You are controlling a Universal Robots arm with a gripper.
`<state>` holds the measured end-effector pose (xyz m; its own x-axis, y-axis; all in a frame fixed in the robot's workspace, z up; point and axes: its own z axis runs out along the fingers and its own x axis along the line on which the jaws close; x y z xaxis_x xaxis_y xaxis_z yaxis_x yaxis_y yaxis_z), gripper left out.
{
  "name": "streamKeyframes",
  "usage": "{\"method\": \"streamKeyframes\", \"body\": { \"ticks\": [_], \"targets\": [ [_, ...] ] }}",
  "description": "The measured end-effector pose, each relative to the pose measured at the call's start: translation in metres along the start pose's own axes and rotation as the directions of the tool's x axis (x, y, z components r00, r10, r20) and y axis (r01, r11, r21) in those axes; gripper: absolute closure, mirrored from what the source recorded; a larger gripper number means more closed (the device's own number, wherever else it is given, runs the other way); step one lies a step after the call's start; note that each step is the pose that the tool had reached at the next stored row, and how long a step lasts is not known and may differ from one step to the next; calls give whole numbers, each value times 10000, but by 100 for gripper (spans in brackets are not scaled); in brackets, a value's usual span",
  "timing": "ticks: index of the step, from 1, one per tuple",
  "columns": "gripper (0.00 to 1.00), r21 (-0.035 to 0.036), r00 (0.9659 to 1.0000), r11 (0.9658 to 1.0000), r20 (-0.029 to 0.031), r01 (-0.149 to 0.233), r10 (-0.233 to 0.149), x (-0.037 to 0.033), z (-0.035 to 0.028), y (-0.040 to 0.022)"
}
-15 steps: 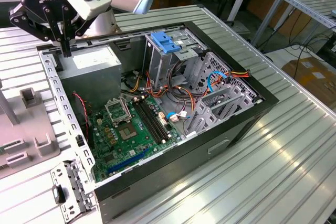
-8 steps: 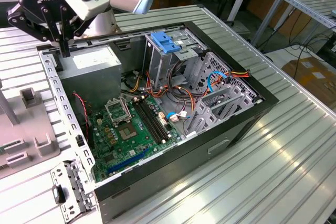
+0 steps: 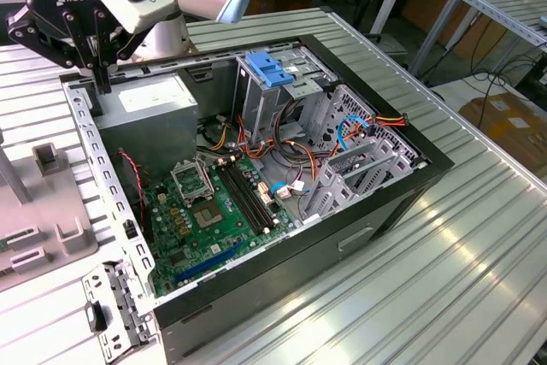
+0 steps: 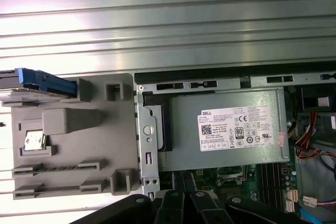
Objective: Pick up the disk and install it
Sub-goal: 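Reach for the disk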
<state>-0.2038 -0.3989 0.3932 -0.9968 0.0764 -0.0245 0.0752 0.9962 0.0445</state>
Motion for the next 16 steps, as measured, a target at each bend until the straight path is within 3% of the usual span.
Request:
{"method": "streamKeyframes", "body": {
  "ticks": [16],
  "targets": [
    [89, 0, 10000, 10000, -1, 1, -1, 111, -3, -8]
  ]
}}
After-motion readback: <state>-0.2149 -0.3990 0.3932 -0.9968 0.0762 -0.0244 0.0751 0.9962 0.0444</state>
